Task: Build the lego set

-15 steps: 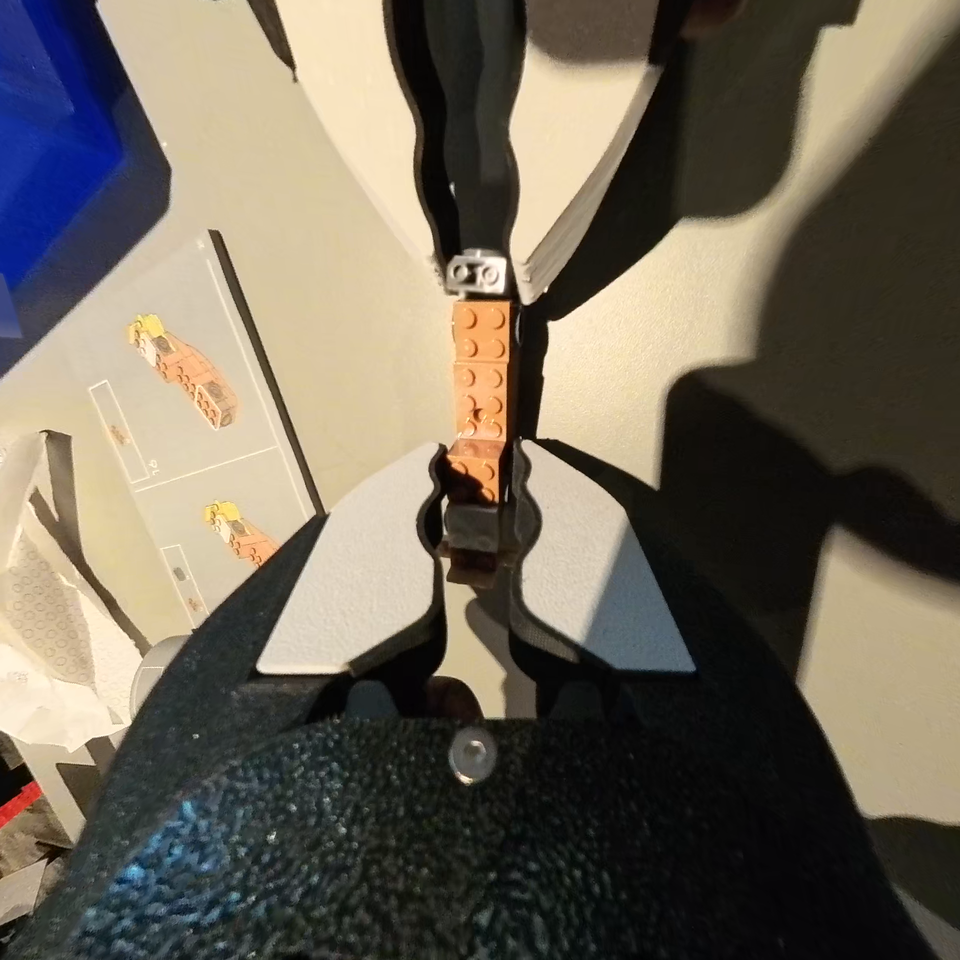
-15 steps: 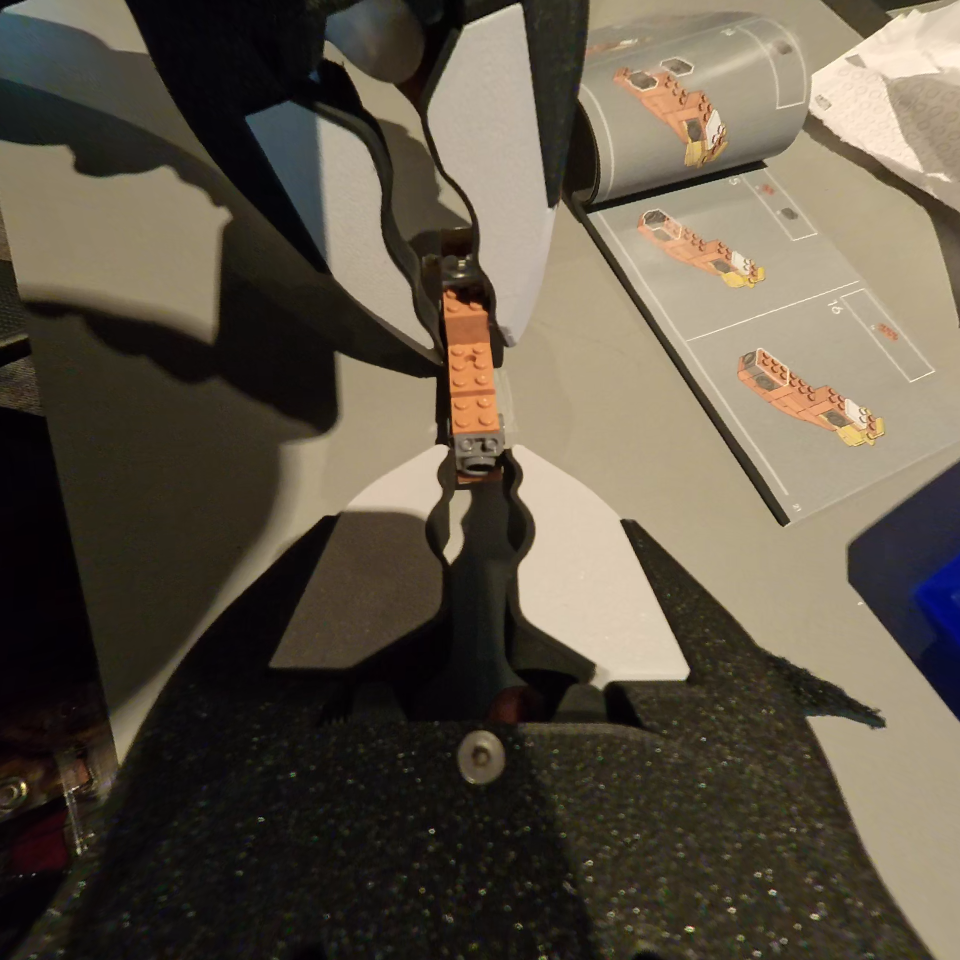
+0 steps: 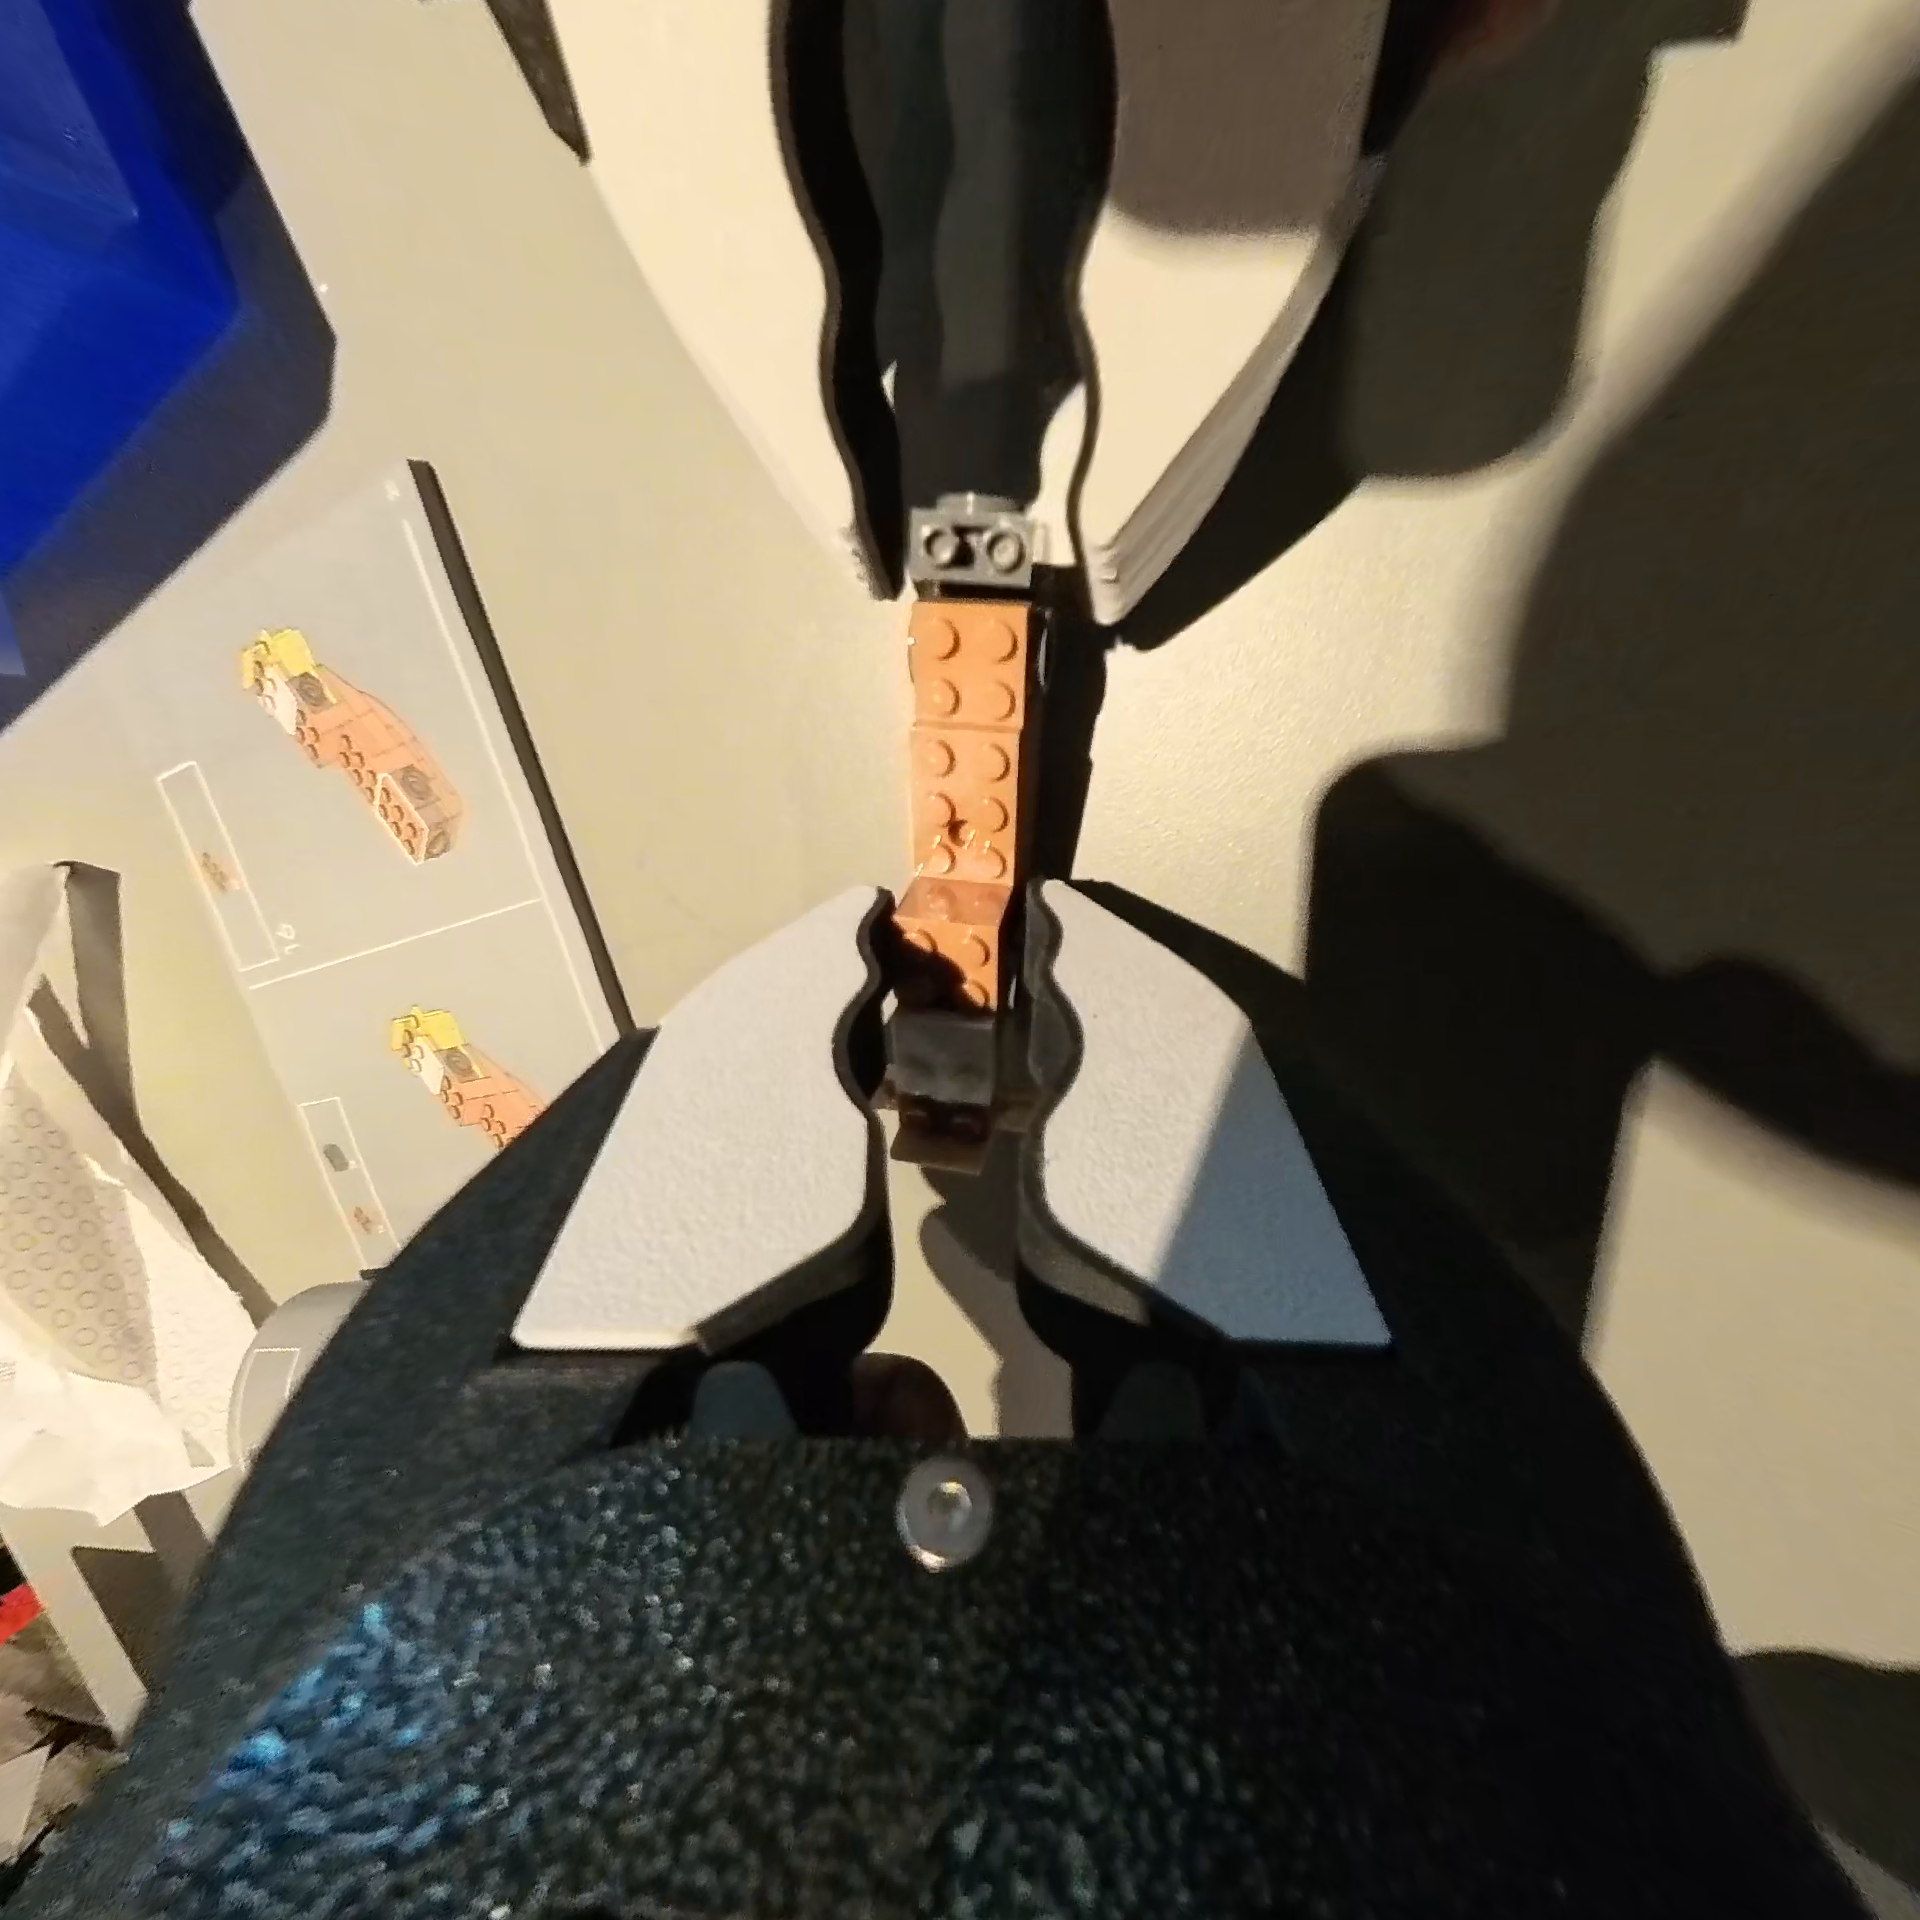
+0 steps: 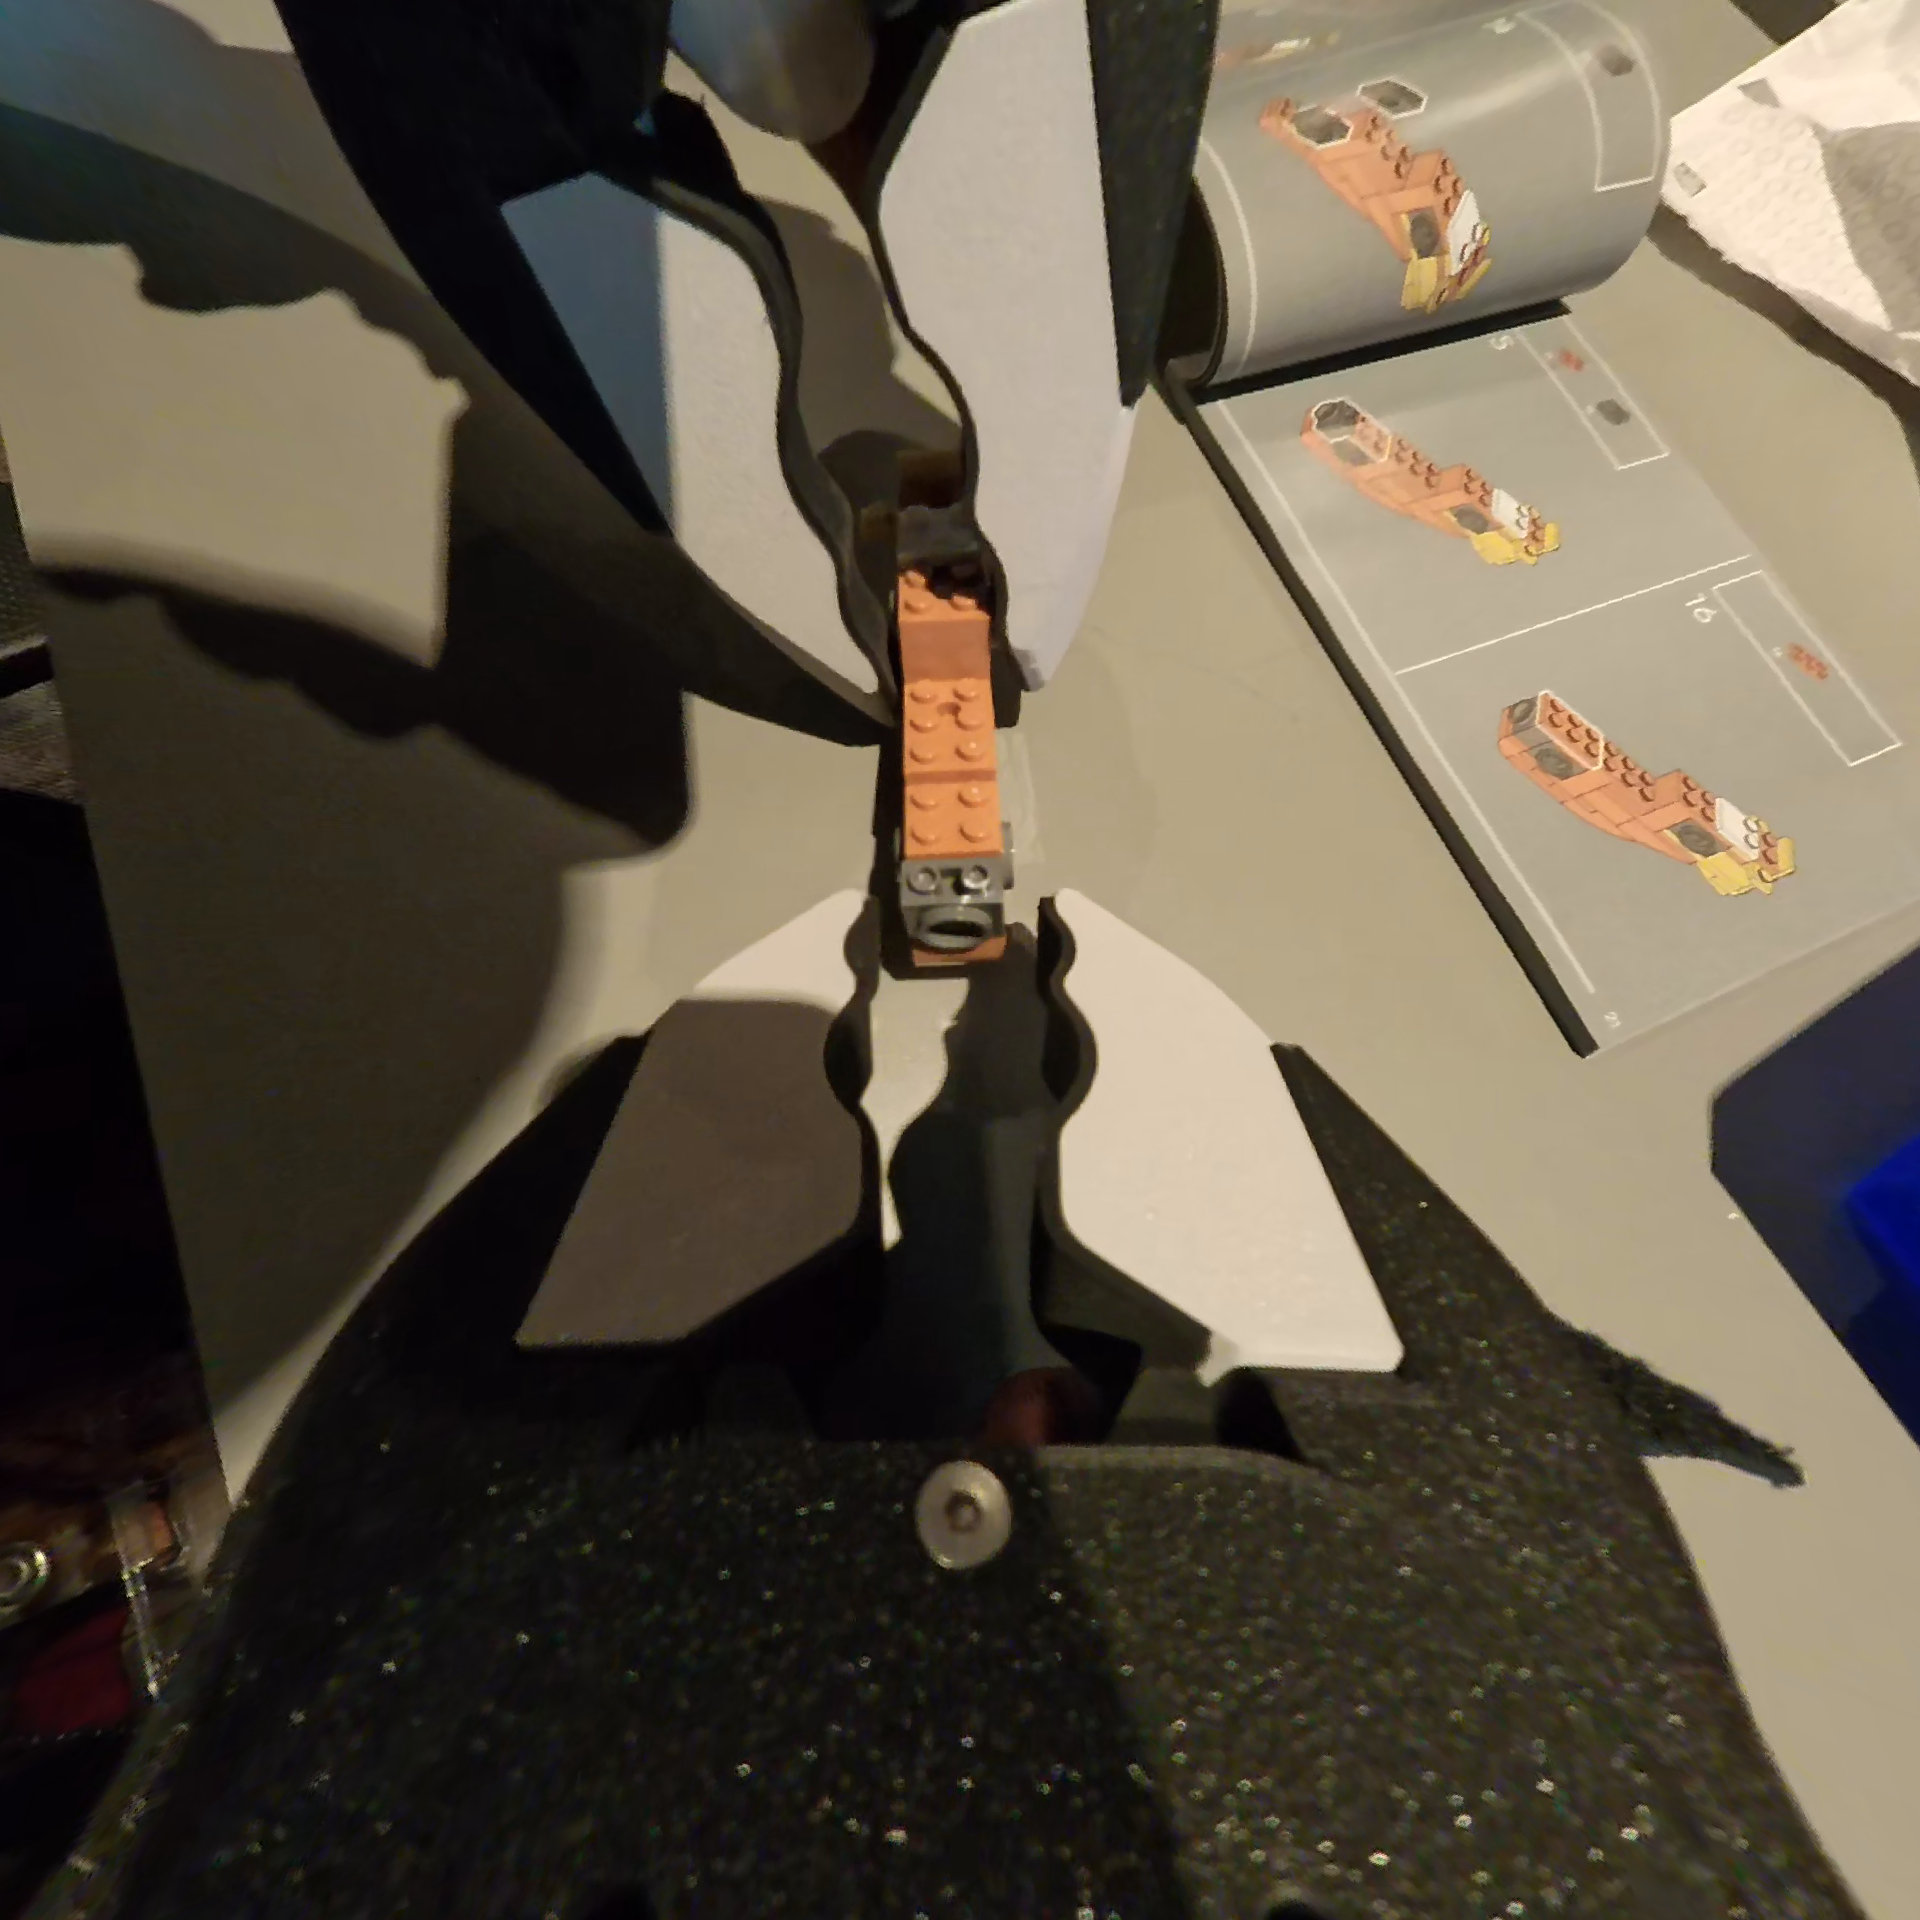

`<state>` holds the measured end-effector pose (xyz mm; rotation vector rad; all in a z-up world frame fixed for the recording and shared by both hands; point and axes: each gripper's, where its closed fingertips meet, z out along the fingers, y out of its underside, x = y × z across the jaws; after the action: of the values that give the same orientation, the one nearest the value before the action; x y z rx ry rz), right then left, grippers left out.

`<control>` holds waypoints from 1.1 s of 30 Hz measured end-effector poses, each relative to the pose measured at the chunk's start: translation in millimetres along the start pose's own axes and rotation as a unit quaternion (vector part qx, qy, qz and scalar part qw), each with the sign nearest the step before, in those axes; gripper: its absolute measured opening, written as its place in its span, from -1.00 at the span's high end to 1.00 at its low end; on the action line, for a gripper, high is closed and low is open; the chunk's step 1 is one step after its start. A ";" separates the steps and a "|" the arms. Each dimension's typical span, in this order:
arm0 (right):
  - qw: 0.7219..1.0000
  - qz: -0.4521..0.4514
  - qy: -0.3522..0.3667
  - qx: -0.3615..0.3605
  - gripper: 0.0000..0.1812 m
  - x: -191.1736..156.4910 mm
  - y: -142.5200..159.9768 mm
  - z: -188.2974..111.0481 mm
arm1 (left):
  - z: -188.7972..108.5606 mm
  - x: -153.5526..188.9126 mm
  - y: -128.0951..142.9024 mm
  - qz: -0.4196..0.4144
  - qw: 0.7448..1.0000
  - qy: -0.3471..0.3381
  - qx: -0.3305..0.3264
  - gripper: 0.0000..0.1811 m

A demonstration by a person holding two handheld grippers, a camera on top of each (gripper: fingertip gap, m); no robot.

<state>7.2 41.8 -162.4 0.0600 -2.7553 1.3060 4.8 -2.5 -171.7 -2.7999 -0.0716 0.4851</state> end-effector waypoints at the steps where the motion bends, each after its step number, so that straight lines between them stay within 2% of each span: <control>1: 1.000 0.000 0.000 0.000 0.68 0.0 0.0 0.0 | 0.1 -0.1 -0.1 -0.001 1.000 0.000 0.001 0.74; 9: 1.000 0.001 0.013 0.022 0.67 9.0 2.2 -10.5 | 0.5 -0.5 -0.5 -0.008 1.000 0.001 0.014 0.74; 14: 0.994 0.096 -0.046 0.035 0.66 7.2 3.6 -21.7 | 0.7 -1.3 -0.9 -0.025 0.999 -0.003 0.029 0.75; 16: 0.982 0.162 -0.084 0.046 0.66 5.1 2.3 -26.3 | 0.3 -0.5 -1.0 -0.038 0.999 -0.007 0.038 0.75; 19: 0.948 0.275 -0.148 0.061 0.67 1.6 -0.7 -30.5 | -0.3 0.8 -2.0 -0.057 0.997 -0.020 0.049 0.75; 23: 0.907 0.375 -0.175 0.075 0.70 7.7 -3.5 -30.9 | -1.3 2.8 -4.2 -0.078 0.994 -0.042 0.063 0.75; 26: 0.902 0.391 -0.173 0.063 0.75 8.1 -2.5 -27.5 | -2.0 3.0 -3.9 -0.084 0.993 -0.060 0.064 0.75; 33: 0.904 0.393 -0.163 0.042 0.69 8.3 -7.7 -17.7 | -2.9 3.4 -4.7 -0.086 0.990 -0.087 0.075 0.76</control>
<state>0.7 50.6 -144.5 -1.0195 -3.1258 1.6916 8.9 1.5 -168.7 -2.5716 -0.3001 0.6605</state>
